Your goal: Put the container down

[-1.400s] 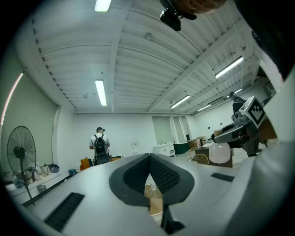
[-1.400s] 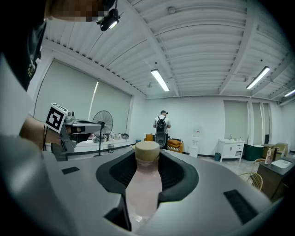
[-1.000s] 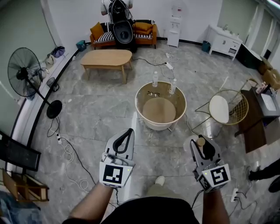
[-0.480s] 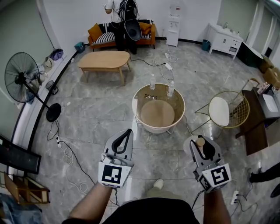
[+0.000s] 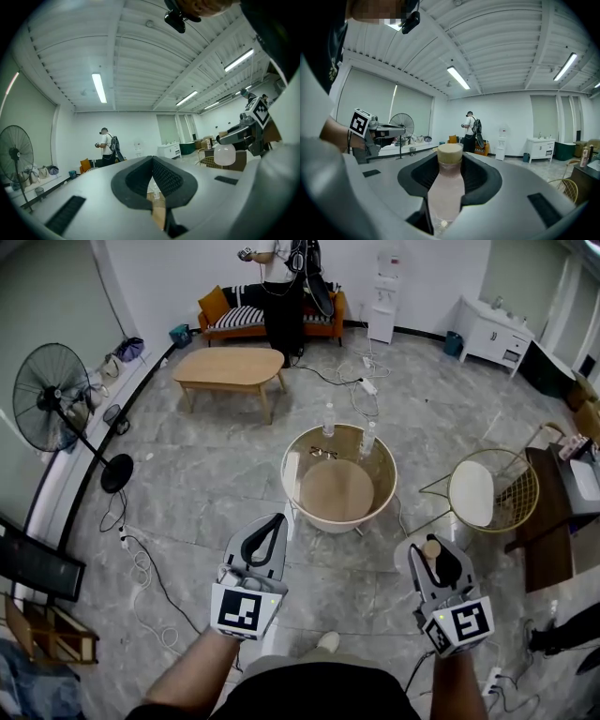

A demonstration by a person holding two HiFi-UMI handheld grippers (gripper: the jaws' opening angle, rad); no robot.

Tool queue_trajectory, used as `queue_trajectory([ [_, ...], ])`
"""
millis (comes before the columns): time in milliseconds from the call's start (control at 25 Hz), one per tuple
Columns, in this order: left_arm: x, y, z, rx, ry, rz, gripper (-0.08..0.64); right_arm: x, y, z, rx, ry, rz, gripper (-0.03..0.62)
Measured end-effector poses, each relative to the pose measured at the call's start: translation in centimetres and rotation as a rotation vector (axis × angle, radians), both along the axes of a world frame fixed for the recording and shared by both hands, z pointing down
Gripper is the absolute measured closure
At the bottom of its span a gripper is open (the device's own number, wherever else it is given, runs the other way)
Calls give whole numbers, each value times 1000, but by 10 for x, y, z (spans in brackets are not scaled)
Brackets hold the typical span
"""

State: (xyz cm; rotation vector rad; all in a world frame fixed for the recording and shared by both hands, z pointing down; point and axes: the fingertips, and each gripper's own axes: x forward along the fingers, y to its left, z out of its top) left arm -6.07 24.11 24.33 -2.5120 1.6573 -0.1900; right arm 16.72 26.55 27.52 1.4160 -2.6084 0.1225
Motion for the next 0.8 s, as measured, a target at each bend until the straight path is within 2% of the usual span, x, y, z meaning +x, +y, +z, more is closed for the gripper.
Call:
queue_trajectory([
  [320,26,-9,-4,-1,16,0,549,17,-12,1,-1,-12,-18,442],
  [800,30,-29,5,-9,6,13,549,20,-24,7,-8,-11,-2,442],
])
